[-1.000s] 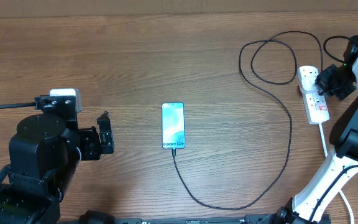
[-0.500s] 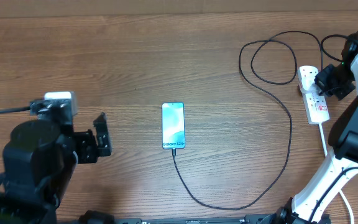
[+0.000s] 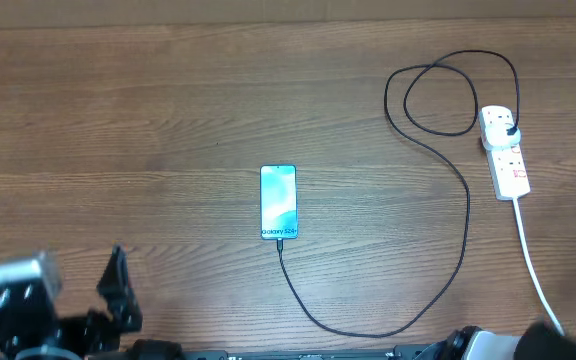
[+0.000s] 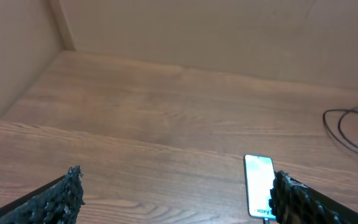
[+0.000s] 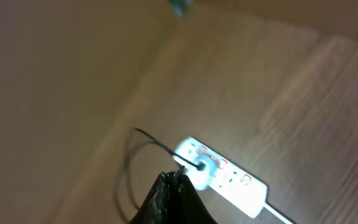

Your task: Plug charger to phone and switch on socket

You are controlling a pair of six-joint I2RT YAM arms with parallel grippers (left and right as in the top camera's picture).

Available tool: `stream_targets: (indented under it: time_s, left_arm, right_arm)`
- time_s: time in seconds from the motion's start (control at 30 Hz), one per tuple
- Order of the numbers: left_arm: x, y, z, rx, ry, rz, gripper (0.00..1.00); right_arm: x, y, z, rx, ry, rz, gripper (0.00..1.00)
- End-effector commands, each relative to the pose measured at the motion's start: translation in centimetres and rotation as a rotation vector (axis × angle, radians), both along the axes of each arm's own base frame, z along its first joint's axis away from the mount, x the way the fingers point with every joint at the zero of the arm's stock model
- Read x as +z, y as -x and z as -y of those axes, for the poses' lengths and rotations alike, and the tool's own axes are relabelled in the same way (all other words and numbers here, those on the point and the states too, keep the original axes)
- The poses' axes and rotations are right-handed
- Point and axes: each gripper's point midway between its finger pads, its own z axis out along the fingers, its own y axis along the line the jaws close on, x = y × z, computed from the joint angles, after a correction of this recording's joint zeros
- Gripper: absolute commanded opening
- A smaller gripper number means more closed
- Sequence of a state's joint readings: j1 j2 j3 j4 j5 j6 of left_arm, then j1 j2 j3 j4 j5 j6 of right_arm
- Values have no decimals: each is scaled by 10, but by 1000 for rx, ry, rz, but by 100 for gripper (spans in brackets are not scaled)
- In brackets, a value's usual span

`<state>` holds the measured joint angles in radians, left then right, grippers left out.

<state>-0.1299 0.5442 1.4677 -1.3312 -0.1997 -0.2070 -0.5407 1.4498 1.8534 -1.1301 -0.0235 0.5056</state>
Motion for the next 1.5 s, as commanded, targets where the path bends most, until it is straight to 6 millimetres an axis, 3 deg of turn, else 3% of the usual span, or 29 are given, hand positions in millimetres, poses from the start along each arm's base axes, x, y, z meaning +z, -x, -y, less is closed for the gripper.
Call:
stream_targets:
  time_s: [0.0,0.1,0.23,0.4,0.6,1.0,1.2,1.47]
  left_arm:
    - [-4,28,-7,23,9,39,100]
    - [-13,44,-8,23,7,29,100]
    - [-36,71,-12,23,1,-19,99]
    - [-38,88,-16,59,4,29,100]
    - [-38,103,-19,145,7,79,100]
    - [-41,135,-19,147,18,211,99]
    - [-44,151,-19,146,23,280,100]
    - [-47,161,-18,159,23,303,100]
  right_arm:
    - [71,34,-28,26,68,216,4]
    - [107,51,-44,54,126,334,4]
    - [158,77,-79,117,116,546,4]
    - [196,92,-116,264,164,688,4]
    - [202,91,-140,387,142,717,4]
    - [206,104,-192,569,94,753,4]
    - [213,123,-200,585,127,783,4]
    - [213,123,-200,588,135,782,4]
